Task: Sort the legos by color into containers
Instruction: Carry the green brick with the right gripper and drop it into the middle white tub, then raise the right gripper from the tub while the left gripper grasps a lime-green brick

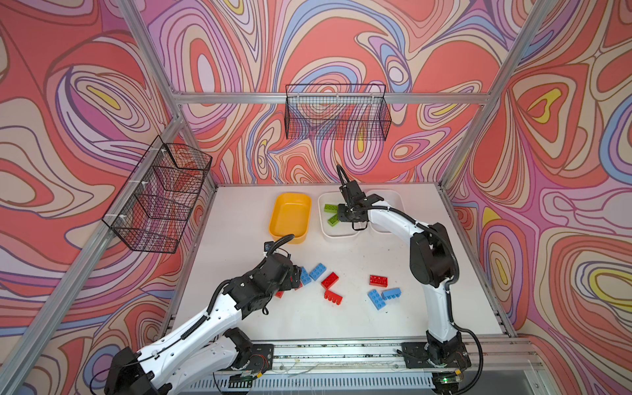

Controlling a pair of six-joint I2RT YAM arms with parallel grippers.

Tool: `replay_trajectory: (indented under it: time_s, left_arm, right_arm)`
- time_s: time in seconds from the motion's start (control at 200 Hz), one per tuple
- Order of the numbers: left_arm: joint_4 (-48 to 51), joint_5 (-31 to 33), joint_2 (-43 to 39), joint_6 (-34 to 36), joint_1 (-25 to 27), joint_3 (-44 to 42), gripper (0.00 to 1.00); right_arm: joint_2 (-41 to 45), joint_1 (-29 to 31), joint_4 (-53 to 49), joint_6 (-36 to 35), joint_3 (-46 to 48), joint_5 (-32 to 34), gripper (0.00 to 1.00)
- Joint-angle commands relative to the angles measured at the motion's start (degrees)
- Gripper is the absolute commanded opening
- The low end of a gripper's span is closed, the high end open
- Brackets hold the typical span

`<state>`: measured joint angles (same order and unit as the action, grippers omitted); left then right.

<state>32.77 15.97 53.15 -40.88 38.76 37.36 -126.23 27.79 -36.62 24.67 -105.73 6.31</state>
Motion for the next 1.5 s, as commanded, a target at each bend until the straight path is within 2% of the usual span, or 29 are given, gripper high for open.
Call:
replay_trajectory:
  time_s: [0.0,0.09,0.19,0.205,0.21,0.215,0.22,0.225,0.24,0.576,0.771,1.232,1.342,1.492]
  left_arm:
    - [-1.98,-4.98,2.00,1.85,-2.98,-1.14,1.00]
    - [-3.43,-5.82,3.36,2.65,-4.34,-1.32,1.00]
    - [-4.09,-5.69,4.81,2.91,-5.46,-1.28,1.00]
    - [-4.16,-5.77,5.12,2.75,-5.72,-1.26,1.00]
    - [-4.19,-5.77,5.17,2.74,-5.80,-1.25,1.00]
    - [-4.15,-5.77,5.28,2.70,-5.89,-1.29,1.00]
    - [-4.14,-5.77,5.33,2.67,-5.98,-1.31,1.00]
    - [-4.17,-5.77,5.41,2.66,-6.07,-1.32,1.00]
    - [-4.13,-5.85,5.73,2.54,-6.33,-1.30,1.00]
    - [-6.22,-7.98,9.86,1.66,-12.75,-4.89,1.00]
    - [-6.99,-7.48,14.30,3.86,-13.72,-3.67,0.85]
    - [-7.19,-9.18,21.78,4.89,-16.48,0.02,0.61]
    - [-6.88,-10.41,24.35,5.44,-17.05,1.23,0.50]
    - [-6.44,-10.83,25.60,5.50,-17.09,1.83,0.41]
  right_arm:
    - [-3.53,-0.16,-2.33,-1.80,-3.52,-1.00,0.29]
    - [-3.72,-0.05,-2.34,-2.04,-4.61,-2.90,0.56]
    - [-0.80,-0.10,-0.96,-2.43,-2.68,-3.57,0.72]
    - [-0.19,-0.08,-0.77,-2.43,-2.11,-3.59,0.78]
    - [-0.04,-0.09,-0.75,-2.43,-1.98,-3.59,0.84]
    - [0.04,-0.10,-0.74,-2.43,-1.82,-3.58,0.84]
    - [0.29,-0.10,-0.65,-2.43,-1.66,-3.58,0.92]
    - [0.51,-0.10,-0.60,-2.43,-1.49,-3.58,0.95]
    - [1.15,-0.06,-0.46,-2.31,-0.97,-3.59,0.98]
    - [14.74,2.64,2.46,-0.79,13.15,-6.05,0.98]
    - [18.83,4.36,4.22,-0.14,18.90,-9.02,0.98]
    - [24.68,4.32,2.14,-1.89,22.17,-7.64,0.98]
    - [24.98,4.34,1.66,-1.99,22.58,-7.67,0.98]
    - [28.18,4.36,1.20,-2.33,23.81,-6.80,0.98]
